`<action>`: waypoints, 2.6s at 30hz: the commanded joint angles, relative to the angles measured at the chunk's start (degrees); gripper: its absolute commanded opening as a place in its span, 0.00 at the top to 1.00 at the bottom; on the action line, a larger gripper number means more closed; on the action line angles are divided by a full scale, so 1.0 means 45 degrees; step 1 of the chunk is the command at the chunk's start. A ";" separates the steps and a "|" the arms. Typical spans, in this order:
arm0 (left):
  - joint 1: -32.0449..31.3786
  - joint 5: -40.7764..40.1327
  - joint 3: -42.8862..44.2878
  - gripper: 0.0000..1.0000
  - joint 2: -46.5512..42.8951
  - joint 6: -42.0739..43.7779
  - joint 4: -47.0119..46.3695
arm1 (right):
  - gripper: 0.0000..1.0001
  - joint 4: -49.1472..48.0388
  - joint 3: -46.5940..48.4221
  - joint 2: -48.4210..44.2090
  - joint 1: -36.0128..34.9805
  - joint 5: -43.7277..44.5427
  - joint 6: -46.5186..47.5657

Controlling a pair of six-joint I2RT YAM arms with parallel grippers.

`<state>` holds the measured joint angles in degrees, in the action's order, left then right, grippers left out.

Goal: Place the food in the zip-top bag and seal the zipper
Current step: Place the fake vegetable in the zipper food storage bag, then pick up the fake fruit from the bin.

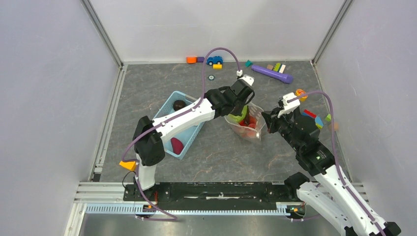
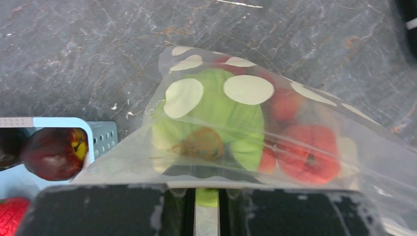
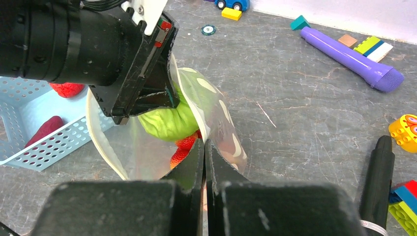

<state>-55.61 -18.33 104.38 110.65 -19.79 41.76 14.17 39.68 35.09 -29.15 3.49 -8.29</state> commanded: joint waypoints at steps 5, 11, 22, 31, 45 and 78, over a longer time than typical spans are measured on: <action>0.0075 -0.1709 0.0159 0.86 0.0595 -0.0652 0.0039 | 1.00 -0.0524 0.0141 -0.0249 -0.0027 0.0285 -0.0055; 0.0074 0.0423 0.0310 0.44 0.0603 -0.0011 -0.0098 | 1.00 -0.0435 0.0069 0.0041 -0.0026 0.0538 -0.0007; 0.0076 0.3887 -0.0340 0.00 -0.0819 0.0436 -0.1438 | 1.00 -0.0220 0.0049 0.0162 -0.0017 0.0588 0.0219; 0.0074 0.6136 -0.0823 0.00 -0.2208 0.0487 -0.2248 | 1.00 -0.0213 -0.0046 0.0112 -0.0017 0.0732 0.0241; 0.0105 0.2427 -0.2987 0.00 -0.5508 0.0616 -0.2464 | 1.00 -0.0166 -0.0185 0.0074 -0.0022 0.1098 0.0431; 0.5865 -0.2411 -0.9513 0.00 -0.7989 -0.3614 -0.0852 | 1.00 -0.0261 -0.0608 -0.0068 -0.0028 0.1210 0.0418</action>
<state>-31.31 -26.74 63.22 75.29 -32.99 38.92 14.50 37.28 35.27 -29.15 8.10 -6.63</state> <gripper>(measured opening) 0.994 0.010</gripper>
